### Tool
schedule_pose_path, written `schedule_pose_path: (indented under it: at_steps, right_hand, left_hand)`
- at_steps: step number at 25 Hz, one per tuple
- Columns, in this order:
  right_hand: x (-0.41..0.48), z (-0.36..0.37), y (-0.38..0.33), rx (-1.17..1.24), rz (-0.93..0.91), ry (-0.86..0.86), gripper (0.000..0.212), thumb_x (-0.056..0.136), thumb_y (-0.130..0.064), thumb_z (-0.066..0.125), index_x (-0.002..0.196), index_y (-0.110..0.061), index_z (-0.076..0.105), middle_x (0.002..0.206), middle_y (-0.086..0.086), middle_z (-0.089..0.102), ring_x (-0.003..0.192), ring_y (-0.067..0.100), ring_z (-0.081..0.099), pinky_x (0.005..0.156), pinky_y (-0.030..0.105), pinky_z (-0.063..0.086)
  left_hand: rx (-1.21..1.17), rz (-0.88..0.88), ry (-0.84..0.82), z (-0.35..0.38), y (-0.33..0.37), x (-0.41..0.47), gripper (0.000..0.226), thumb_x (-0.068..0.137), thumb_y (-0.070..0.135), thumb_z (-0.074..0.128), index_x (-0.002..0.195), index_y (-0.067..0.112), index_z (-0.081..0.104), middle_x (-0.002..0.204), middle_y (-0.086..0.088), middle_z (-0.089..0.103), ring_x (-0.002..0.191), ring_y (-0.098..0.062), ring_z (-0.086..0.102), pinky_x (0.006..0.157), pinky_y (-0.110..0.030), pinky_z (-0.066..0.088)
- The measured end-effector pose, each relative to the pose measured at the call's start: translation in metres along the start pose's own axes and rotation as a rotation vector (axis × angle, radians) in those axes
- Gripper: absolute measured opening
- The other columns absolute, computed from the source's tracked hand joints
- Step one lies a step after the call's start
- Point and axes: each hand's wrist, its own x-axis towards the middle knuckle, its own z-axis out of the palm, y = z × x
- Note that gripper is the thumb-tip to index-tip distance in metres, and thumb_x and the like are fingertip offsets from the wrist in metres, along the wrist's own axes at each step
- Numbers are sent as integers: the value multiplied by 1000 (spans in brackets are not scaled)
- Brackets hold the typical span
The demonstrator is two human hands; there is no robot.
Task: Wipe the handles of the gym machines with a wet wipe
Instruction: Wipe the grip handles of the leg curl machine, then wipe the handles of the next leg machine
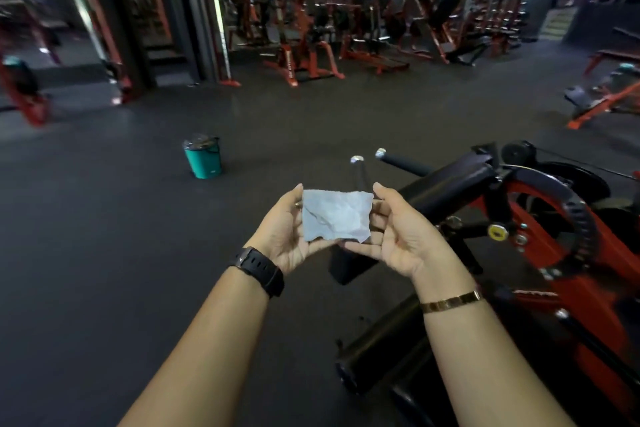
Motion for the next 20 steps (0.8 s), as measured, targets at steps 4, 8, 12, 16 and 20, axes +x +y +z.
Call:
schedule_pose_path:
  at_steps: [4,8,12,16,20]
  right_hand:
    - [8,86,30,-34,59,-105,43,92,-46,54,116,-11,60,104,9,72,96,31,69,85,50,54]
    - [23,156,52,-34,141,-199,43,93,-47,52,115,-11,59,102,11,72,97,31,68,87,50,52]
    - [55,204,63,-47,202,-267,45,93,-48,50,116,-11,59,104,13,72,93,31,69,84,47,54]
    - [106,240,67,-39,224,-363,44,94,-45,51,119,-10,60,112,14,69,97,31,69,83,45,55]
    - [169,281,56,-25,260,-425,44,94,-44,52,120,-9,59,113,14,69,101,32,67,86,46,55]
  left_hand:
    - [-41,64,62,-72,47,-44,62,95,52,44,130,1,49,106,-20,69,84,-34,71,53,-42,59]
    - [-146,114,97,-135,79,-67,69,93,58,41,129,0,50,119,-24,64,98,-38,67,68,-46,60]
    - [-217,159,161,-182,102,-64,74,92,60,41,131,-2,49,120,-25,62,107,-40,63,76,-49,57]
    - [-250,206,199,-216,135,-43,74,91,61,40,129,-2,50,120,-25,63,108,-40,63,79,-49,55]
    - [-233,249,246,-240,181,-7,76,91,63,38,130,-1,50,120,-24,63,107,-39,64,77,-46,57]
